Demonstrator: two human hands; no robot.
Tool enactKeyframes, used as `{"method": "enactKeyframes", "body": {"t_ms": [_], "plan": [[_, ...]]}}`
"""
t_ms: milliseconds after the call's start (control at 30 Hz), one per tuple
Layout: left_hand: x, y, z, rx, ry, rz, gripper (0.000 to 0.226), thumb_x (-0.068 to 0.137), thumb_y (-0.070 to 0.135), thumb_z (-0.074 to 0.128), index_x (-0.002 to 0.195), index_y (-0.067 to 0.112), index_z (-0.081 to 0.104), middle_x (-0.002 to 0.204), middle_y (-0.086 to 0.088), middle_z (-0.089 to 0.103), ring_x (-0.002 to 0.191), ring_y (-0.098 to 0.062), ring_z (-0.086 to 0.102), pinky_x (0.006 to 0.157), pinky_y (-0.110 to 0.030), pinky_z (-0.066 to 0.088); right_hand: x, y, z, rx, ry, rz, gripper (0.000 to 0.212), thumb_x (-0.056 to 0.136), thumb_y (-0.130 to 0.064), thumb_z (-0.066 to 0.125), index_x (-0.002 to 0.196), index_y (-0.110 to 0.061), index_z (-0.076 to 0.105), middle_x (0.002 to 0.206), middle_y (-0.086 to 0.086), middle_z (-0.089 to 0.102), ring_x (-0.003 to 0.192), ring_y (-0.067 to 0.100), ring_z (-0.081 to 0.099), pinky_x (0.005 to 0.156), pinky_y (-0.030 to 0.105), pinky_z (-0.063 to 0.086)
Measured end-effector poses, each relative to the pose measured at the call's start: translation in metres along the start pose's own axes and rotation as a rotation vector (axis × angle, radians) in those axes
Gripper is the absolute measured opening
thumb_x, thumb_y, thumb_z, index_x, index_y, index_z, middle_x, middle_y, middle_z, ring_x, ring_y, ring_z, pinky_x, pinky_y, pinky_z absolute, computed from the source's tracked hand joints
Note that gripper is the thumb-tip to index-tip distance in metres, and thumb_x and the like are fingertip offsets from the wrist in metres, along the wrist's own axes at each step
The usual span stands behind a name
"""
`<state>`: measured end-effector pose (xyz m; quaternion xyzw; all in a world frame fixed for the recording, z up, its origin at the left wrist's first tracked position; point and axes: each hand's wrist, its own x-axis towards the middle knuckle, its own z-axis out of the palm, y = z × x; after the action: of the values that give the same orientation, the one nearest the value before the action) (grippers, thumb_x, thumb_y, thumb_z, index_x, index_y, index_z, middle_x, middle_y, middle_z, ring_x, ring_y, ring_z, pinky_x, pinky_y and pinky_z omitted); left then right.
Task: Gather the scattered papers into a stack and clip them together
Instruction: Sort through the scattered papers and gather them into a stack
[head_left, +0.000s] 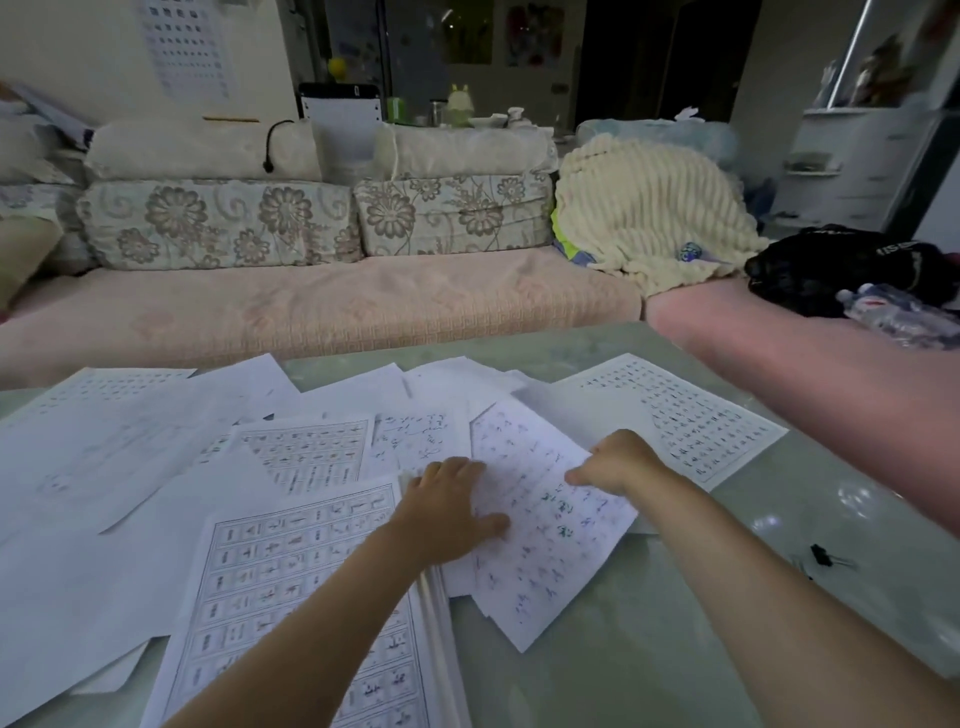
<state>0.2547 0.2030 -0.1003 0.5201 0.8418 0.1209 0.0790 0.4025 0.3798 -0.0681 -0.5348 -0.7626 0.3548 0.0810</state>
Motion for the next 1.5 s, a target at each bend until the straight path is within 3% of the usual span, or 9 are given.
{"method": "enactKeyframes", "body": {"t_ms": [133,300,400,500,700,967,1133,1333,1500], "plan": [[0.011,0.015,0.003,-0.061,0.074,-0.027,0.070,0.091,0.058,0.048,0.150,0.026,0.026,0.157,0.003,0.027,0.143,-0.021,0.023,0.115,-0.043,0.022,-0.010,0.024,-0.032,0.114,-0.030,0.106,0.045,0.080,-0.027,0.081,0.110,0.000,0.061,0.100,0.011,0.064,0.085,0.027,0.062,0.072,0.032,0.051],[0.020,0.046,0.015,-0.014,-0.155,0.077,0.074,0.087,0.065,0.051,0.150,0.035,0.027,0.162,0.007,0.013,0.148,-0.018,0.009,0.120,-0.041,0.009,-0.022,0.057,-0.050,0.082,-0.192,0.104,0.039,0.078,-0.032,0.082,0.104,-0.007,0.066,0.097,0.007,0.071,0.083,0.022,0.069,0.068,0.029,0.055],[0.023,0.061,0.022,-0.138,-0.183,0.130,0.072,0.086,0.062,0.056,0.149,0.037,0.031,0.160,0.011,0.018,0.146,-0.014,0.015,0.120,-0.035,0.014,-0.023,0.066,-0.052,0.233,-0.134,0.008,0.027,0.081,-0.013,0.079,0.107,-0.008,0.072,0.102,0.006,0.074,0.087,0.020,0.071,0.078,0.032,0.058],[0.027,0.071,0.023,-0.297,-0.115,0.124,0.063,0.091,0.049,0.057,0.148,0.034,0.034,0.155,0.004,0.028,0.139,-0.013,0.033,0.116,-0.030,0.028,-0.015,0.078,-0.054,0.204,-0.026,0.012,0.021,0.081,-0.003,0.073,0.102,-0.002,0.071,0.094,0.007,0.071,0.078,0.020,0.066,0.065,0.024,0.052],[0.056,0.062,0.013,-0.020,0.066,0.030,0.059,0.097,0.036,0.049,0.150,0.020,0.029,0.158,0.000,0.026,0.145,-0.020,0.019,0.118,-0.037,0.018,0.007,0.103,-0.083,0.233,0.278,0.114,0.024,0.083,-0.003,0.049,0.101,-0.001,0.064,0.081,0.009,0.063,0.058,0.022,0.053,0.049,0.021,0.038],[0.099,0.060,0.021,0.098,-0.103,-0.139,0.117,0.070,0.086,0.044,0.154,0.013,0.010,0.162,-0.008,0.004,0.149,-0.027,0.003,0.121,-0.042,0.009,0.024,0.117,-0.085,0.153,0.267,0.131,0.019,0.080,-0.002,0.044,0.090,-0.005,0.060,0.076,0.006,0.060,0.054,0.020,0.046,0.049,0.022,0.034],[0.102,0.073,0.035,-0.011,-0.063,-0.073,0.083,0.090,0.055,0.049,0.152,0.009,0.018,0.161,-0.008,0.011,0.148,-0.023,0.010,0.119,-0.036,0.013,0.030,0.113,-0.083,0.198,0.267,0.044,0.024,0.080,0.000,0.041,0.088,-0.012,0.061,0.074,0.001,0.060,0.056,0.019,0.047,0.049,0.021,0.034],[0.095,0.088,0.017,-0.044,0.109,-0.139,0.032,0.082,0.036,0.057,0.098,0.011,0.068,0.099,-0.002,0.067,0.096,-0.021,0.062,0.076,-0.026,0.049,0.027,0.103,-0.077,0.240,0.235,0.006,0.027,0.077,0.001,0.044,0.089,-0.005,0.067,0.072,0.002,0.062,0.057,0.021,0.046,0.053,0.023,0.034],[0.092,0.099,0.004,-0.097,0.197,-0.226,0.025,0.079,0.020,0.056,0.059,0.012,0.044,0.057,0.001,0.047,0.051,-0.013,0.044,0.044,-0.020,0.031,0.016,0.099,-0.077,0.299,0.124,0.013,0.019,0.078,0.002,0.047,0.085,-0.005,0.064,0.080,0.006,0.065,0.070,0.024,0.057,0.060,0.027,0.041]]}}
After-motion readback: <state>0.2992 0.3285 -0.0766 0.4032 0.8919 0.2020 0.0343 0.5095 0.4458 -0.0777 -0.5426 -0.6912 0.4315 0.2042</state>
